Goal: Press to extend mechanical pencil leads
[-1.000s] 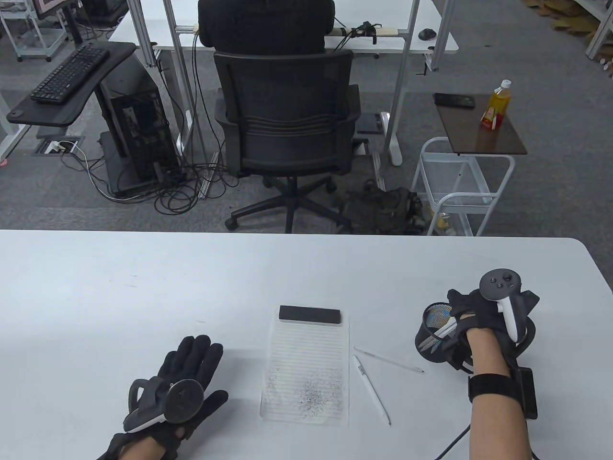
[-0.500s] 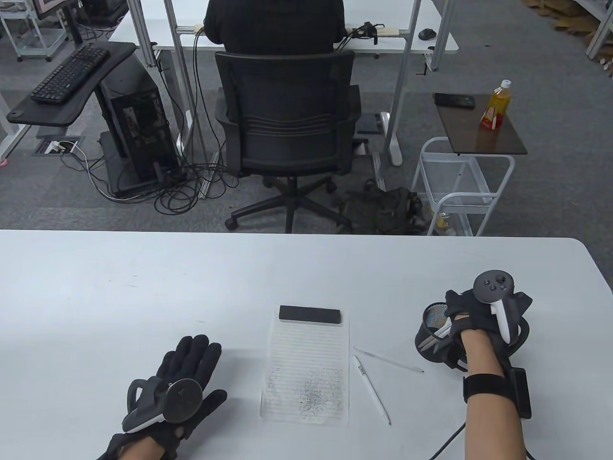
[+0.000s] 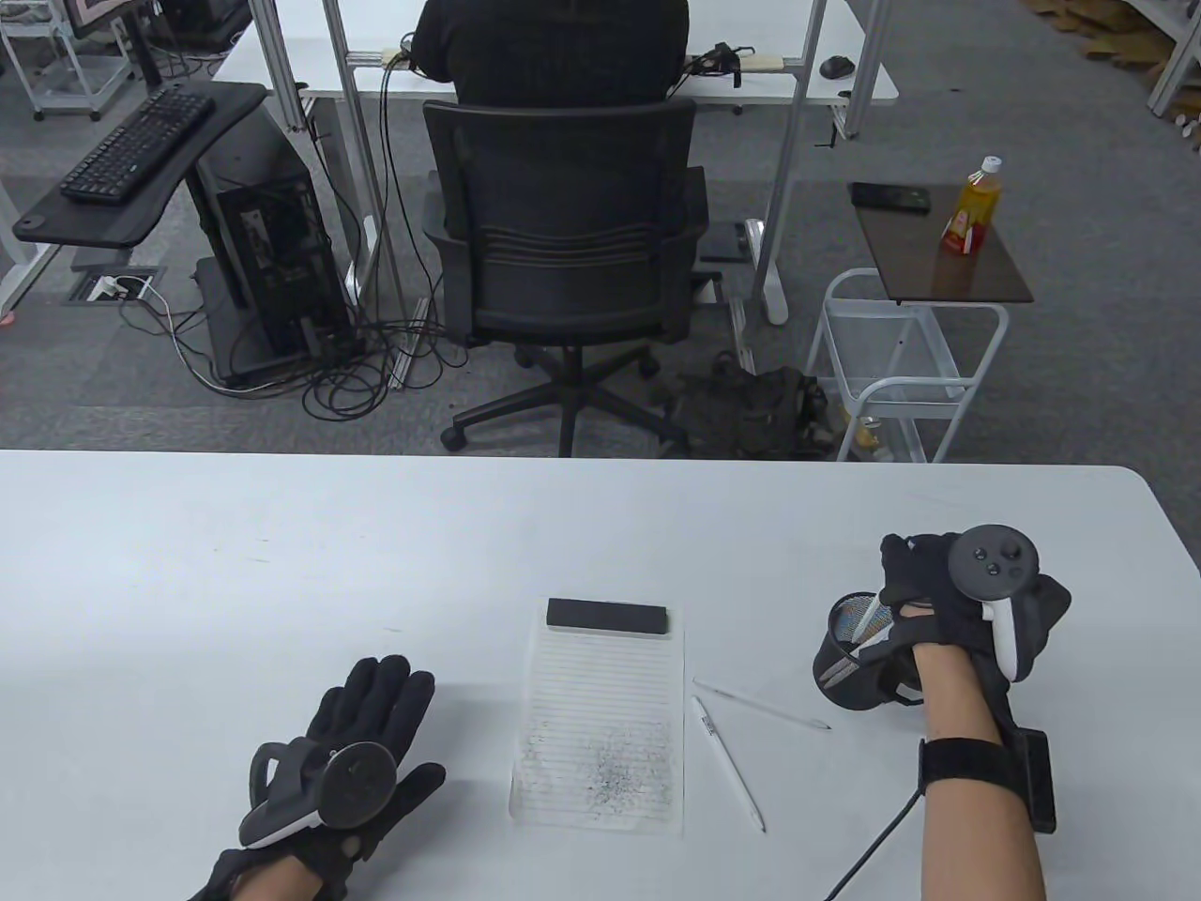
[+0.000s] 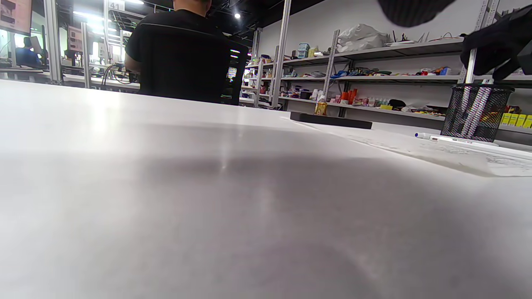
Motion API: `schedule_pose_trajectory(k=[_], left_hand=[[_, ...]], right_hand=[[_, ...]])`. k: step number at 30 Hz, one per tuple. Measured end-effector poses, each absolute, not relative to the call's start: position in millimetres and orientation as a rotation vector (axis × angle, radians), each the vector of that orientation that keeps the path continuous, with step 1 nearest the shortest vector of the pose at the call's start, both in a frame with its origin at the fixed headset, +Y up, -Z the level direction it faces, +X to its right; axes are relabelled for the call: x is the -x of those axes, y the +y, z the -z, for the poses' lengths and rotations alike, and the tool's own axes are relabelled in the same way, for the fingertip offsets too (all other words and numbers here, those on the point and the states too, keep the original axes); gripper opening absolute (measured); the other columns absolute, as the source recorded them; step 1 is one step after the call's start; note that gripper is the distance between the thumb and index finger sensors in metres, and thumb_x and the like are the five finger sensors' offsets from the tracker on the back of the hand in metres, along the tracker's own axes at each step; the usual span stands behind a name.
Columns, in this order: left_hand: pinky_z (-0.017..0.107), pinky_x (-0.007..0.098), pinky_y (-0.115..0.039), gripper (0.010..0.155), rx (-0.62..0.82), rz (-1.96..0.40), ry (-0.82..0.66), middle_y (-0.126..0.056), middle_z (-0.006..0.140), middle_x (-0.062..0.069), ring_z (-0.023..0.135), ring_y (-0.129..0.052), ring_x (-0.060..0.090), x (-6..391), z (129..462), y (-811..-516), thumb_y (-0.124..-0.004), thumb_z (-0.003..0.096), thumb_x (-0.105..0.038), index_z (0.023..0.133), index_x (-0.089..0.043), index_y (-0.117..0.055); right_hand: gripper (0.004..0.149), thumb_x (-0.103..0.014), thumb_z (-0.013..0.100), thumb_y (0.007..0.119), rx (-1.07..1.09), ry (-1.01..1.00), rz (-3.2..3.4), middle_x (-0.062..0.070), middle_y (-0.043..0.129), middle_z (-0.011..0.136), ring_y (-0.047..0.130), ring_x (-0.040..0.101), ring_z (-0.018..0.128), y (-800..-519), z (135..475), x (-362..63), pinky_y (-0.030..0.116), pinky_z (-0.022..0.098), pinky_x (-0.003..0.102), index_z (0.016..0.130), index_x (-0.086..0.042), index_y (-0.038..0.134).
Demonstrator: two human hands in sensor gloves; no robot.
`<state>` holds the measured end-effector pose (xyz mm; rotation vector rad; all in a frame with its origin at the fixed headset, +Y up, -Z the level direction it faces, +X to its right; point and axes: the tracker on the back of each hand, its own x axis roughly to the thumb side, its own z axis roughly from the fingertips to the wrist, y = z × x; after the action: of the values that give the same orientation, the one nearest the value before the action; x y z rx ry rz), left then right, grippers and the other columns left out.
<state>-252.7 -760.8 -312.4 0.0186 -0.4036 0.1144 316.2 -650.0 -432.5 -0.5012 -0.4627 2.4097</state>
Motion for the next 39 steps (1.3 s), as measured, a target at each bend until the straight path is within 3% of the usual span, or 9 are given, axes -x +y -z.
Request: schedule_pose_trajectory(k=[7,14,22,26,34,39], left_hand=[[0.076,0.065,-0.041,0.089,-0.027,-0.122,-0.412,-0.024,0.12,0.013,0.111,-0.031,0.048,252.7,312.5,-760.3,-0.065,0.0452,-0.063,0.114,-0.024,-0.025],[0.076,0.065,-0.041,0.089,-0.022,-0.127,-0.423,-0.024,0.12,0.013,0.111,-0.032,0.048,250.9,312.4,-761.4,-0.065,0.0452,-0.063,0.114,-0.023,-0.025],[0.077,0.065,-0.041,0.089,-0.024,-0.131,-0.44,-0.024,0.12,0.013,0.111,-0.031,0.048,248.5,312.3,-762.1,-0.065,0.0452,-0.063,0.114,-0.024,-0.025],[0.077,0.065,-0.041,0.089,-0.02,-0.135,-0.443,-0.024,0.12,0.013,0.111,-0.031,0.048,247.9,312.1,-762.5,-0.064,0.0453,-0.063,0.114,-0.024,-0.025],[0.077,0.065,-0.041,0.088,-0.016,-0.133,-0.443,-0.024,0.12,0.013,0.111,-0.032,0.048,247.1,312.6,-763.8,-0.064,0.0453,-0.063,0.114,-0.024,-0.026],[0.077,0.065,-0.041,0.088,-0.017,-0.137,-0.446,-0.024,0.12,0.013,0.111,-0.031,0.048,246.6,312.4,-763.8,-0.064,0.0452,-0.063,0.114,-0.024,-0.025]], right_hand=[[0.043,-0.042,0.053,0.088,0.307,-0.645,-2.355,0.021,0.08,0.096,0.079,0.055,0.089,-611.9,405.4,-298.2,0.064,0.062,0.076,0.08,-0.01,0.096],[0.044,-0.04,0.053,0.085,0.142,-0.648,-2.192,0.021,0.082,0.094,0.082,0.054,0.086,-603.2,384.3,-254.4,0.069,0.057,0.079,0.083,-0.009,0.093],[0.045,-0.036,0.058,0.065,-0.008,-0.274,-1.817,0.026,0.07,0.101,0.072,0.061,0.091,-660.6,385.9,-175.7,0.059,0.054,0.087,0.096,-0.015,0.073],[0.045,-0.038,0.057,0.064,-0.032,-0.144,-1.685,0.027,0.071,0.099,0.072,0.063,0.091,-687.2,391.6,-150.5,0.057,0.054,0.089,0.097,-0.021,0.072],[0.045,-0.038,0.055,0.066,-0.024,-0.058,-1.565,0.025,0.084,0.083,0.093,0.058,0.069,-724.1,398.4,-143.4,0.07,0.049,0.084,0.096,-0.024,0.075],[0.045,-0.038,0.055,0.065,-0.051,-0.034,-1.549,0.018,0.084,0.074,0.092,0.047,0.057,-734.5,399.4,-144.0,0.077,0.046,0.079,0.096,-0.024,0.074]])
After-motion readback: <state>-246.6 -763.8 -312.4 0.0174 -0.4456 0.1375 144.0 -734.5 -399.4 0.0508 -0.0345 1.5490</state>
